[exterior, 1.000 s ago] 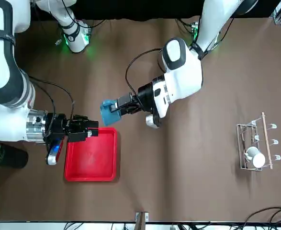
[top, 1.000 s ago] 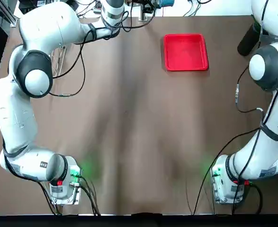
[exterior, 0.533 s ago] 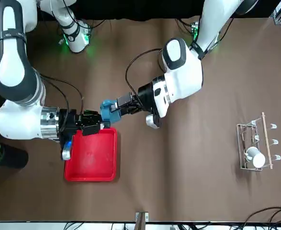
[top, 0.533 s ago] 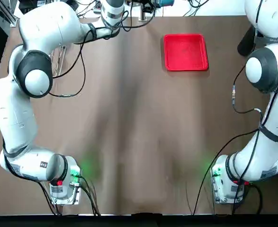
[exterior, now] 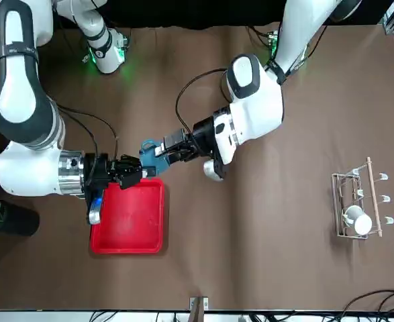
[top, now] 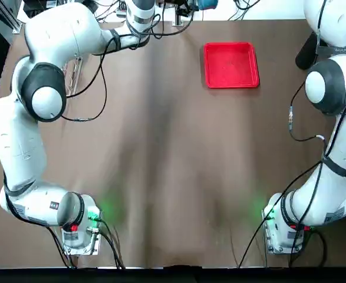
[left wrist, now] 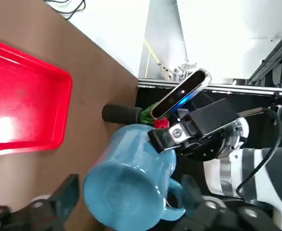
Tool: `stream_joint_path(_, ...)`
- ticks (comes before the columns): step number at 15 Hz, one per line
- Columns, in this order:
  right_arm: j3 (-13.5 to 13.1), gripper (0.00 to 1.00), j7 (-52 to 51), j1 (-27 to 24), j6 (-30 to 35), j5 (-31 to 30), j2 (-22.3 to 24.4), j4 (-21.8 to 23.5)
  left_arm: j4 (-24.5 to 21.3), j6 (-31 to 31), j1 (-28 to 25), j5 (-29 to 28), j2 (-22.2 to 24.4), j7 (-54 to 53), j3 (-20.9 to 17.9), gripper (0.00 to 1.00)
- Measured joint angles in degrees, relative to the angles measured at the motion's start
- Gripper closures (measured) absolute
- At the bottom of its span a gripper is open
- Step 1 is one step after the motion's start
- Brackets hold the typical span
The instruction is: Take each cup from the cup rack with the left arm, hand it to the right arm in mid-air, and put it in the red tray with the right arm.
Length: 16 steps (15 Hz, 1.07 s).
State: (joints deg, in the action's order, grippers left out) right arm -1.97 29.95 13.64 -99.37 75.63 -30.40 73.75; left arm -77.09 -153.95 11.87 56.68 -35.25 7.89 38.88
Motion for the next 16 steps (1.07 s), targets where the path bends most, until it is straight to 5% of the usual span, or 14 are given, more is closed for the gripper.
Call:
stream_joint_path(6, -0.68, 0.88, 0.00, -0.64, 0.09, -2.13, -0.23, 0.09, 0.67, -0.95, -1.36, 0.00, 0.08, 0.24, -0.04, 0.00)
stream_joint_path(14, -1.15, 0.88, 2.54, -7.37, 0.33, -22.37, -1.87, 0.45, -8.00, 0.64, -11.33, -7.87, 3.77, 0.25, -0.04, 0.00)
stream_joint_path(16, -1.15, 0.88, 8.99, -8.24, -0.76, -31.34, -4.22, 0.55, -10.26, 9.39, -14.89, -11.36, 5.31, 0.25, -0.07, 0.00)
